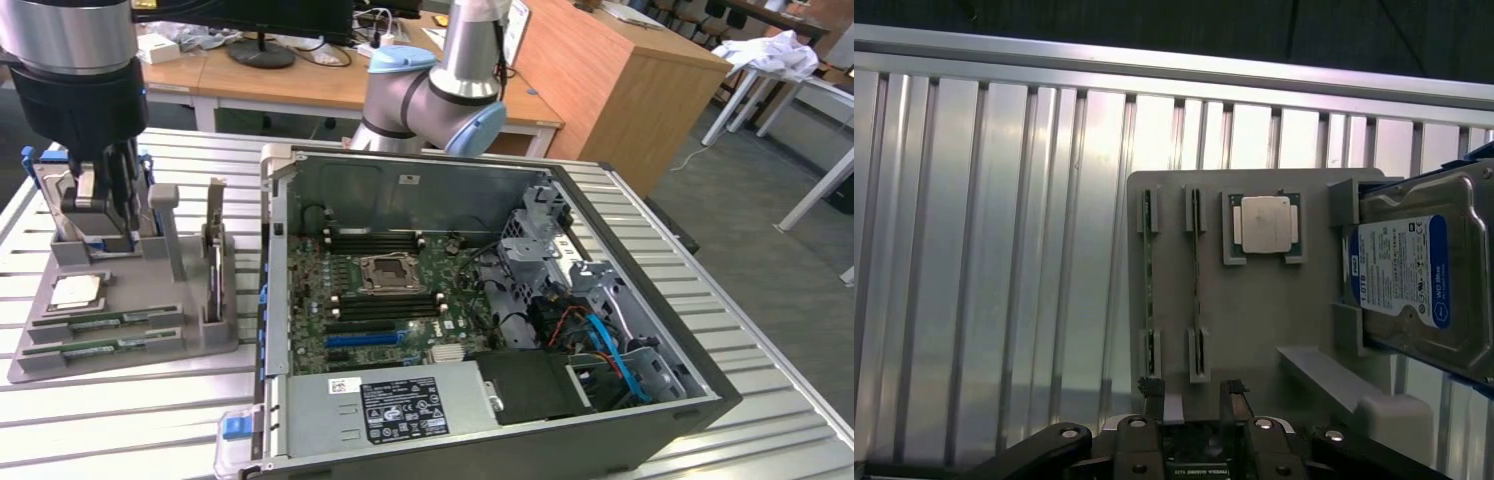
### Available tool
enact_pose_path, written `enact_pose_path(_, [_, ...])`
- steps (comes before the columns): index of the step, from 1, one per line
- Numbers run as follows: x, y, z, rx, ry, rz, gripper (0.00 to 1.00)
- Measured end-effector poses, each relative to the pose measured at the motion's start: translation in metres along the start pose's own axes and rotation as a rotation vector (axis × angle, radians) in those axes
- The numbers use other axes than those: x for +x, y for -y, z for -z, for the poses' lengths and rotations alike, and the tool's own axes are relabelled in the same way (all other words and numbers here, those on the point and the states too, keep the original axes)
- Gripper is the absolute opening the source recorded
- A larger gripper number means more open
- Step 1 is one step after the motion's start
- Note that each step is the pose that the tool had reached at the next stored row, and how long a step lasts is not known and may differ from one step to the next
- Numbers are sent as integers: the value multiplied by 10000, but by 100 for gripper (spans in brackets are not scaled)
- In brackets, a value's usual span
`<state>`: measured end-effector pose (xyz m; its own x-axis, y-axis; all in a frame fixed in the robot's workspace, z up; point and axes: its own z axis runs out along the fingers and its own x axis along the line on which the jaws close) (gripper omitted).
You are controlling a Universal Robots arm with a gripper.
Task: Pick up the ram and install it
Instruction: 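Pick up the ram and move it above insertion slot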
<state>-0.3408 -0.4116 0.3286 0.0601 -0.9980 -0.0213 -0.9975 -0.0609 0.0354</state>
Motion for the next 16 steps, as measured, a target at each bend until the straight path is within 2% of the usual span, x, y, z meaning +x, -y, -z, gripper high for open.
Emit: enact_pose_path(16, [2,-19,-63,1,0,0,36])
